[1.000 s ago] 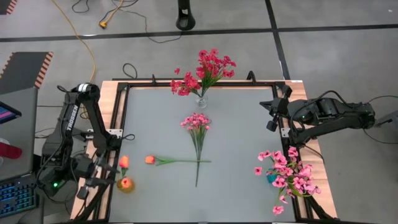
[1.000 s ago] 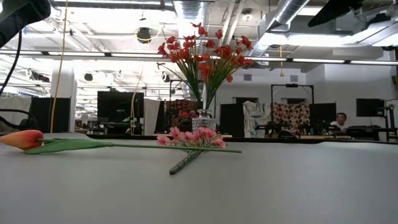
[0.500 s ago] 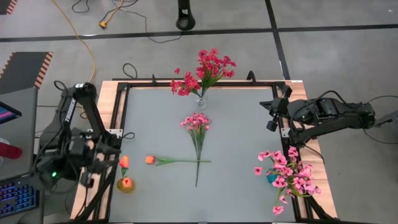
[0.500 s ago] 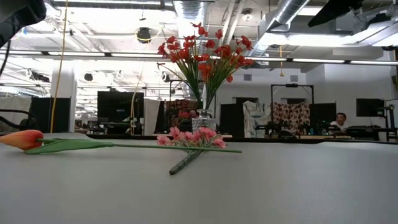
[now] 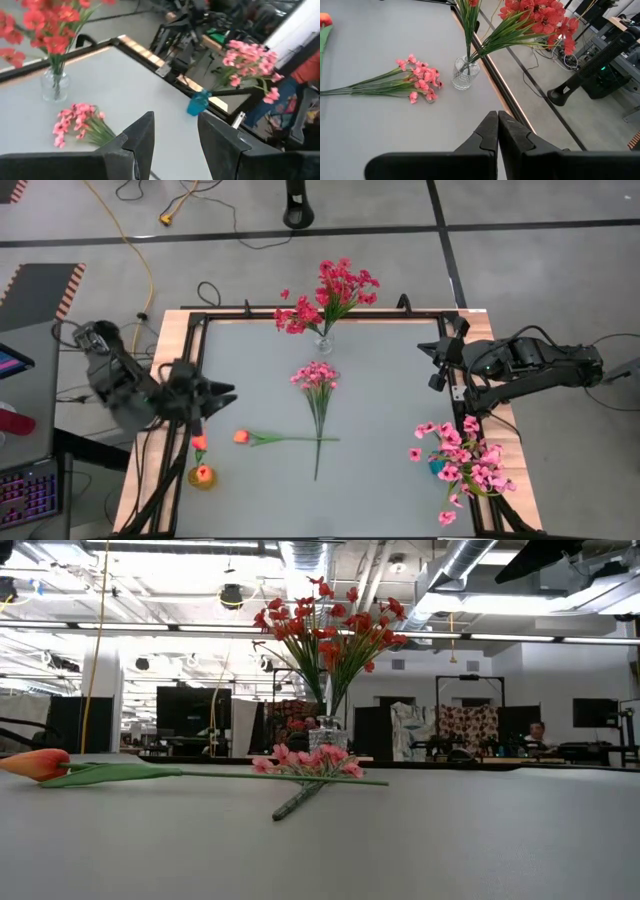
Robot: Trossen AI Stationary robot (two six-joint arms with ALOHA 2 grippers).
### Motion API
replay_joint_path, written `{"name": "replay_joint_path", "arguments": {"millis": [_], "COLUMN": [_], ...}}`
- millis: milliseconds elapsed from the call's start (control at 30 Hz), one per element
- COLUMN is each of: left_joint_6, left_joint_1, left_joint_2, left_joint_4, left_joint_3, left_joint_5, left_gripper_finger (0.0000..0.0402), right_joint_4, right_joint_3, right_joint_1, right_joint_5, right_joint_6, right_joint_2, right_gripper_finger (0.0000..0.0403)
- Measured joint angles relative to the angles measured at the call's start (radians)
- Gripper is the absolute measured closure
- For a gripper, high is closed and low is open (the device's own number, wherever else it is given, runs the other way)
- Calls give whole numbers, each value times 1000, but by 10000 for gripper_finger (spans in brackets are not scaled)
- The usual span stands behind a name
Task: Sort flowers into vase by color
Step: Put the orange tulip flower into the yellow vase
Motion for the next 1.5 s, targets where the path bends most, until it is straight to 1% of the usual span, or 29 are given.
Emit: {"name": "replay_joint_path", "arguments": {"millis": [100, 200, 333, 467, 633, 767, 967, 1233, 1333, 1500], "left_joint_6": [0, 11, 103, 194, 307, 410, 513, 633, 672, 725], "left_joint_1": [103, 192, 298, 394, 487, 530, 570, 619, 627, 627], "left_joint_2": [3, 23, 63, 123, 229, 326, 467, 617, 669, 749], "left_joint_4": [1, 2, 18, 48, 54, 53, 53, 53, 53, 50], "left_joint_3": [1, 1, 1, 1, 1, 1, 1, 1, 1, 1], "left_joint_5": [110, 198, 321, 484, 696, 816, 929, 1035, 1058, 1062], "left_gripper_finger": [264, 264, 264, 264, 264, 264, 264, 264, 264, 264], "right_joint_4": [0, 0, 0, 0, 0, 0, 0, 0, 0, 0], "right_joint_3": [0, 0, 0, 0, 0, 0, 0, 0, 0, 0], "right_joint_1": [0, 0, 0, 0, 0, 0, 0, 0, 0, 0], "right_joint_5": [0, 0, 0, 0, 0, 0, 0, 0, 0, 0], "right_joint_6": [0, 0, 0, 0, 0, 0, 0, 0, 0, 0], "right_joint_2": [0, 0, 0, 0, 0, 0, 0, 0, 0, 0], "right_gripper_finger": [365, 365, 365, 365, 365, 365, 365, 365, 365, 365]}}
